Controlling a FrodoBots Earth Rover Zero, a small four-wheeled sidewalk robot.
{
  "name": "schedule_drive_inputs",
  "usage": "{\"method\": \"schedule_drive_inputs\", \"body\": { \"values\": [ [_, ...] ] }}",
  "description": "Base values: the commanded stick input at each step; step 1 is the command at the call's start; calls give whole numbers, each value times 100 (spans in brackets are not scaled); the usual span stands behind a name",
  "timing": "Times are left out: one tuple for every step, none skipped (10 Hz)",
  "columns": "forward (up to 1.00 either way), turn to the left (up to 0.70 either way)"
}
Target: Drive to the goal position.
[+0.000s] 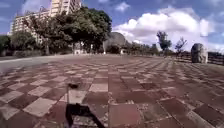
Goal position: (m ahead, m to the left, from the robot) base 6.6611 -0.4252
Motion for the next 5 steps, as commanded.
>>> {"method": "schedule_drive_inputs", "body": {
  "values": [
    [100, 0],
    [100, 0],
    [100, 0],
    [100, 0],
    [100, 0]
  ]
}}
